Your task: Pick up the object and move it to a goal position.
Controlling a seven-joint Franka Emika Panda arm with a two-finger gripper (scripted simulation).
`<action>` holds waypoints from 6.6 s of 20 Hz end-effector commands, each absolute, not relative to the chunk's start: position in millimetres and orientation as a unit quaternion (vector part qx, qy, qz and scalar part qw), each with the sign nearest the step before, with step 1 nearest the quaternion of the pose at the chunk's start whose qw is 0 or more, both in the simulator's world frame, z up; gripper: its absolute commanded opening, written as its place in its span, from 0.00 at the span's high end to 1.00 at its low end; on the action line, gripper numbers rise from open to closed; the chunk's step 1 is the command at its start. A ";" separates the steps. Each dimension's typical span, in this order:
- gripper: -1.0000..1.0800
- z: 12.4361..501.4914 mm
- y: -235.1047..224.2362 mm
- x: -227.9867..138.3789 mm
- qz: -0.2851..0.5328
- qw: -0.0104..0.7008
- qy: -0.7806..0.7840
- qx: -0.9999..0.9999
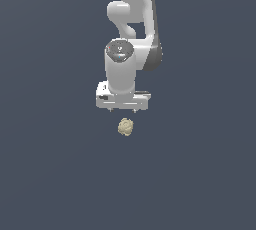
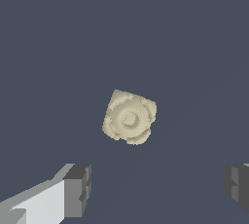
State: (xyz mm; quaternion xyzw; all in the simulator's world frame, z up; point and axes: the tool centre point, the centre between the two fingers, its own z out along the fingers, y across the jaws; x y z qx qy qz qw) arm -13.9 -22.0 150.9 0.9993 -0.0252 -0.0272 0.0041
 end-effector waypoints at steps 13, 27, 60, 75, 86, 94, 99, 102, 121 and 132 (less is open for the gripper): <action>0.04 153.1 -8.4 -15.3 -0.032 0.012 0.013 0.999; 0.04 127.1 -8.0 -6.7 -0.019 0.006 -0.065 0.998; 0.04 40.3 -10.2 2.7 0.000 0.000 -0.178 0.984; 1.00 41.6 -8.7 3.6 0.000 0.000 -0.178 0.984; 1.00 95.2 16.5 10.7 0.000 0.000 -0.178 0.984; 1.00 173.5 52.5 21.5 0.000 0.000 -0.178 0.984; 1.00 227.3 77.4 29.4 0.000 0.001 -0.178 0.984; 1.00 258.4 91.9 34.3 0.000 0.001 -0.178 0.984; 1.00 400.1 158.7 60.4 0.000 0.000 -0.178 0.984; 1.00 434.6 175.4 68.9 0.000 0.000 -0.178 0.984</action>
